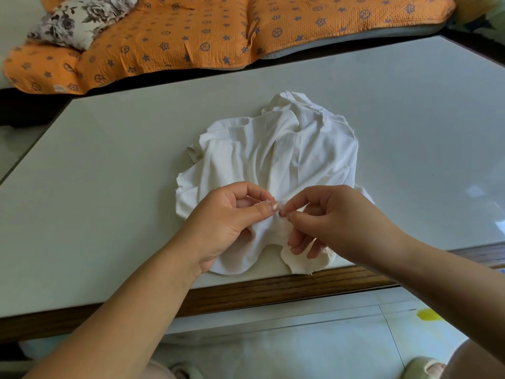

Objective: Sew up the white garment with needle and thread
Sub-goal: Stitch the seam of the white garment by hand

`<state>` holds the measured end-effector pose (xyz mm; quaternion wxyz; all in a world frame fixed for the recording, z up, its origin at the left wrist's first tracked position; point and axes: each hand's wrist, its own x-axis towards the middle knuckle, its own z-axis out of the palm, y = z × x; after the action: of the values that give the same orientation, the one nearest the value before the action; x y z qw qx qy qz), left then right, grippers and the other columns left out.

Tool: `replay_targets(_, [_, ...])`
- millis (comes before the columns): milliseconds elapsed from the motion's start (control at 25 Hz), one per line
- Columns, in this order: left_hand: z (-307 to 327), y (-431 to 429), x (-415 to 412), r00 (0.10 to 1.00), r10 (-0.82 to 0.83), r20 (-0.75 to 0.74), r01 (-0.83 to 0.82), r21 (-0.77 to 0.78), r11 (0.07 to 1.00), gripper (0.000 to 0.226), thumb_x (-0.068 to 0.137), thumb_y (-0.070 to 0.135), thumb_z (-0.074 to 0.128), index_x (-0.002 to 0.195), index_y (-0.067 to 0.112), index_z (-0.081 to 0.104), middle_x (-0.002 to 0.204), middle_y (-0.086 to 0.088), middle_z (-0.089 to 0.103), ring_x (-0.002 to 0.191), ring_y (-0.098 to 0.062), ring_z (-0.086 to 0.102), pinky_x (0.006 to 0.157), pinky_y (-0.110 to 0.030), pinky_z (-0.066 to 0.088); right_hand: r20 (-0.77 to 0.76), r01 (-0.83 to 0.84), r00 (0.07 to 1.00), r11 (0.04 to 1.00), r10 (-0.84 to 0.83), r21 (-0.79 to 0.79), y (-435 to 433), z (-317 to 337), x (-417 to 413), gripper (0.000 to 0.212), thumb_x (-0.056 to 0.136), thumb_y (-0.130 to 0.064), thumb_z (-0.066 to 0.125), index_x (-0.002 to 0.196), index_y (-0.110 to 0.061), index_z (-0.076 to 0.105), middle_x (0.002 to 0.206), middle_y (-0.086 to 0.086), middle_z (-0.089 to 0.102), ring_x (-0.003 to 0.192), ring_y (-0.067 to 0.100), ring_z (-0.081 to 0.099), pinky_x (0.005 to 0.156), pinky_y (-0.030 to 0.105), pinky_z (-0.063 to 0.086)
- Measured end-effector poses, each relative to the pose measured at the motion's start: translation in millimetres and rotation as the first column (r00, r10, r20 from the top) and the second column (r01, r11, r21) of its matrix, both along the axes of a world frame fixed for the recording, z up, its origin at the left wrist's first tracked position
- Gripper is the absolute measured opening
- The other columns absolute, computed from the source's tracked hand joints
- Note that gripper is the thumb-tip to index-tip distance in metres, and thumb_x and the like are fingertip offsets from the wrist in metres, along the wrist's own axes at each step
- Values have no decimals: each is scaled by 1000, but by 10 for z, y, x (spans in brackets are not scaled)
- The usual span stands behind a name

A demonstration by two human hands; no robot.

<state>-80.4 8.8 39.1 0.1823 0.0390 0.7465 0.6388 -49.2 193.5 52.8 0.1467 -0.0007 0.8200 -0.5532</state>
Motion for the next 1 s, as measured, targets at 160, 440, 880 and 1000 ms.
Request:
replay_targets(160, [-30, 45, 27, 995, 7, -96, -14, -81, 997, 4, 84, 11, 73, 83, 15, 71, 75, 5, 76, 75, 0, 69, 70, -12, 48, -2, 33, 999, 999, -33, 22, -39, -49, -1, 9, 95, -15, 60, 90, -15, 67, 64, 4, 73, 56, 14, 70, 50, 19, 54])
replay_targets(440, [-89, 95, 57, 988, 83, -126, -100, -129, 987, 7, 83, 25, 76, 83, 21, 70, 78, 3, 74, 74, -17, 67, 69, -31, 52, -28, 94, 995, 995, -95, -42, -92, -101, -20, 9, 98, -15, 56, 93, -14, 62, 66, 4, 73, 58, 15, 70, 51, 21, 54])
replay_targets(880, [-75, 87, 79, 941, 28, -336, -126, -273, 954, 11, 87, 26, 72, 92, 34, 77, 46, 14, 52, 45, -4, 43, 51, -14, 37, 27, 80, 997, 995, -78, -67, -127, -82, 8, 10, 101, -25, 50, 100, -16, 54, 66, 11, 72, 57, 26, 70, 49, 25, 53])
replay_targets(1000, [-93, 99, 88, 914, -11, -405, -136, -331, 934, 13, 87, 23, 72, 91, 34, 77, 55, 24, 57, 52, 0, 48, 55, -8, 35, 37, 85, 996, 993, -82, -82, -118, -78, 11, 6, 101, -23, 52, 102, -17, 52, 68, 8, 74, 57, 23, 71, 52, 23, 55])
